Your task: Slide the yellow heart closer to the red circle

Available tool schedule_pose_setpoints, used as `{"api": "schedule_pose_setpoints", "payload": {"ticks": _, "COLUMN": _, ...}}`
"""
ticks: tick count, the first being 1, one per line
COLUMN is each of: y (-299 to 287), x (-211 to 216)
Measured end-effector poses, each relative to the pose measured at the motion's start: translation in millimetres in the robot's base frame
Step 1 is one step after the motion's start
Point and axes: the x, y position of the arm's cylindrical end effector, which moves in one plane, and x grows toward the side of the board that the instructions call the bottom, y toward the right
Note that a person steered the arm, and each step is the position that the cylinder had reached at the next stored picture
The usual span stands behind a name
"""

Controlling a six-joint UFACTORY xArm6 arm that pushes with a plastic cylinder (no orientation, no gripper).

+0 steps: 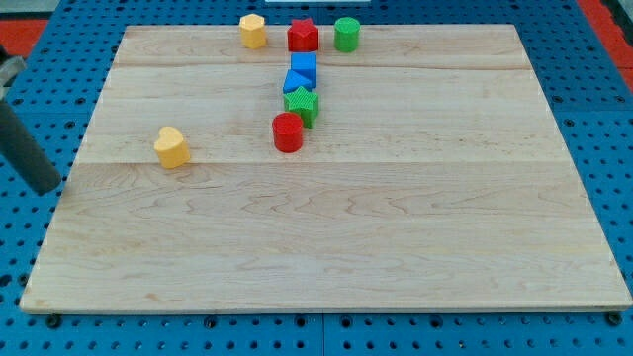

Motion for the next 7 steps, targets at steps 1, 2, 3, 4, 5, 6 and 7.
{"api": "schedule_pose_setpoints", "payload": {"ticks": 1, "y": -0.3, "x": -12.9}}
{"api": "schedule_pose_setpoints", "payload": {"ticks": 2, "y": 7.3, "x": -16.1}}
{"api": "schedule_pose_setpoints", "payload": {"ticks": 3, "y": 38.9, "x": -15.0}}
{"api": "schedule_pose_setpoints", "payload": {"ticks": 4, "y": 17.3, "x": -33.7}}
{"api": "schedule_pose_setpoints", "payload": {"ticks": 5, "y": 41.0, "x": -60.4}}
{"api": "schedule_pose_setpoints", "payload": {"ticks": 6, "y": 92.8, "x": -62.8}}
{"api": "schedule_pose_setpoints", "payload": {"ticks": 7, "y": 136.1, "x": -53.7}}
